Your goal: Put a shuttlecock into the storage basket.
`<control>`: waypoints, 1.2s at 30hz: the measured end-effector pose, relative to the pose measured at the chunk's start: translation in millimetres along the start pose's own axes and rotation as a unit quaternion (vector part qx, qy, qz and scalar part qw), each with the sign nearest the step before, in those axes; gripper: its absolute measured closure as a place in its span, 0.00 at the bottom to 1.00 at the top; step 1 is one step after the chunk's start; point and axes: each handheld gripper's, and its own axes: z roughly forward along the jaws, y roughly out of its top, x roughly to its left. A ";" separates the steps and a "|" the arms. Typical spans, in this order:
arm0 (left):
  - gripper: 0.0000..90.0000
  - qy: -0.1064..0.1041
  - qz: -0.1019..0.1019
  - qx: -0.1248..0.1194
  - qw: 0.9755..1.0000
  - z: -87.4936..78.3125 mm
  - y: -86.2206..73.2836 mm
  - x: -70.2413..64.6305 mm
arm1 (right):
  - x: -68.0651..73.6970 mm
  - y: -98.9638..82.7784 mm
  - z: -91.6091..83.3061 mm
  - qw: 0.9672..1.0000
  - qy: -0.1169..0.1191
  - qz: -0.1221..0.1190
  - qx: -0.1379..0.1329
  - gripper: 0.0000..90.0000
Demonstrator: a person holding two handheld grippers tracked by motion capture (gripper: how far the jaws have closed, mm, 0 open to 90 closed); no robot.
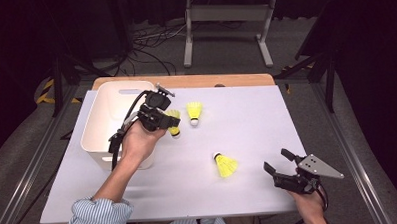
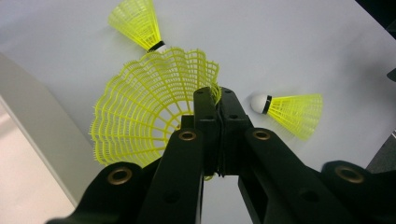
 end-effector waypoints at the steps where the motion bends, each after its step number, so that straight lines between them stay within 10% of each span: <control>1: 0.99 0.002 0.001 0.002 1.000 -0.4 0.6 0.2 | 0.0 0.0 0.1 1.000 0.000 0.000 0.000 0.21; 36: 0.99 0.016 -0.011 -0.022 1.000 -33.3 9.1 16.9 | 1.8 0.1 1.2 1.000 0.000 -0.009 0.004 0.21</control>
